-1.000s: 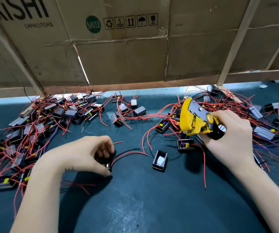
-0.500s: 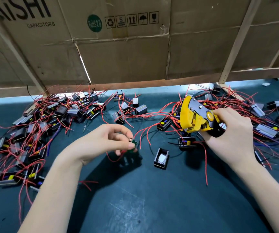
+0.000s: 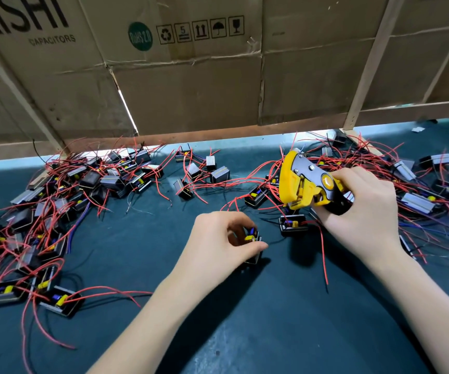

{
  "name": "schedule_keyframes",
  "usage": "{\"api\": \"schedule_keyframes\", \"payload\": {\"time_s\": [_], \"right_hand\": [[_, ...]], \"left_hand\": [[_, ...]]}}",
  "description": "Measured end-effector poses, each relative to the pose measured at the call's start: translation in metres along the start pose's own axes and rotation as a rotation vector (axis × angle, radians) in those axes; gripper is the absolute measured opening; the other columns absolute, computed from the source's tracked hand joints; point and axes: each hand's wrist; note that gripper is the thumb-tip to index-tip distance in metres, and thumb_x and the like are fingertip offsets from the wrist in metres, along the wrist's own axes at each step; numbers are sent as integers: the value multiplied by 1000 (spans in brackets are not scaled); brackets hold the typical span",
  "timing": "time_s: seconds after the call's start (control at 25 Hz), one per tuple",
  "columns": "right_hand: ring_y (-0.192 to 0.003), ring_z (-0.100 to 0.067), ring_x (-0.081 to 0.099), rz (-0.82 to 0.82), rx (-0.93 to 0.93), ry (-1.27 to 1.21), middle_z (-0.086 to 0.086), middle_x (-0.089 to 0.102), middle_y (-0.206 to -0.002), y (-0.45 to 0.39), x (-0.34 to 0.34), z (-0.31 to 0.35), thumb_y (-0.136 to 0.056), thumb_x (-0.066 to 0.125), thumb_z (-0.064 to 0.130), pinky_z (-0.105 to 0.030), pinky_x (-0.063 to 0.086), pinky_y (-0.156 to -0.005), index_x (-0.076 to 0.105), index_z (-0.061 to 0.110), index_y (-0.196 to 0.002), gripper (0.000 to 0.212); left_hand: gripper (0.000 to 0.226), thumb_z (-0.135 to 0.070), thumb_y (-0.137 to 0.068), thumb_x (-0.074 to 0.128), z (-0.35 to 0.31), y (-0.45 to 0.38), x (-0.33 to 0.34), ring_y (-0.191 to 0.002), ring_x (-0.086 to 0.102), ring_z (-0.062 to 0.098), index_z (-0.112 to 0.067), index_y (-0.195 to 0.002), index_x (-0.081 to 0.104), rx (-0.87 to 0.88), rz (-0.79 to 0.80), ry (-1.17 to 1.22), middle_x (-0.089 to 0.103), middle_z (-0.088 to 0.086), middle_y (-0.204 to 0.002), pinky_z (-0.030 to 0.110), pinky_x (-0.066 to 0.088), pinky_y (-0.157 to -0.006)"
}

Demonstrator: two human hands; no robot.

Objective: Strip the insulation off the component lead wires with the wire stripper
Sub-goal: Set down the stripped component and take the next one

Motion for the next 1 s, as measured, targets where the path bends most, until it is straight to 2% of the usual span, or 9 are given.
{"api": "schedule_keyframes", "payload": {"time_s": [0.2, 0.4, 0.48, 0.56, 0.72, 0.88, 1.0], "right_hand": [[-80, -32, 60, -2, -11, 30, 0, 61, -80, 0, 1, 0, -70, 55, 40, -40, 37, -72, 66, 11, -86, 36], [-82, -30, 60, 9, 2, 41, 0, 61, -82, 0, 1, -1, -70, 56, 40, -37, 34, -73, 65, 12, -86, 34], [-82, -31, 60, 11, 2, 47, 1, 60, -81, 0, 2, -1, -69, 59, 37, -38, 35, -73, 65, 12, -86, 30], [-82, -30, 59, 10, 0, 53, 2, 59, -81, 1, 2, -2, -70, 60, 37, -37, 33, -74, 65, 13, -86, 30], [-82, -29, 59, 4, -1, 48, 2, 59, -81, 1, 3, -3, -71, 55, 42, -36, 33, -74, 65, 13, -85, 33], [-82, -30, 60, 16, 11, 47, 1, 61, -82, 1, 5, -2, -71, 55, 42, -42, 39, -73, 65, 13, -85, 35], [-82, -31, 60, 19, 26, 45, 0, 61, -81, 2, 5, 0, -70, 53, 42, -42, 40, -73, 65, 13, -85, 35]], "left_hand": [[25, -35, -74, 83, 0, 2, -2, -70, 55, 3, -26, -97, 78, 58, 77, -101, 60, -8, -83, 11, 40, -67], [25, -28, -88, 70, -2, 2, -7, -79, 56, 10, -28, -112, 72, 108, 180, -194, 60, -6, -91, 29, 46, -81], [23, -26, -86, 71, -4, 3, -6, -75, 54, 8, -27, -108, 67, 92, 146, -184, 61, -10, -89, 30, 47, -80], [17, -25, -83, 73, -6, 3, -5, -74, 54, 10, -24, -96, 63, 81, 116, -189, 60, -10, -84, 34, 49, -77], [3, -28, -84, 69, -11, 3, -2, -80, 54, 14, -25, -83, 69, 63, 125, -294, 58, -8, -86, 34, 49, -76], [16, -35, -87, 58, -13, 4, -2, -83, 54, 15, -27, -87, 71, 119, 135, -502, 54, -8, -91, 27, 41, -64], [24, -40, -88, 54, -12, 5, -8, -84, 53, 14, -25, -88, 73, 164, 190, -538, 53, -6, -91, 28, 41, -63]]}}
Point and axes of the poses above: each hand's wrist, its own y-axis away from the middle knuckle, its own x-axis out of the palm, z = x × y
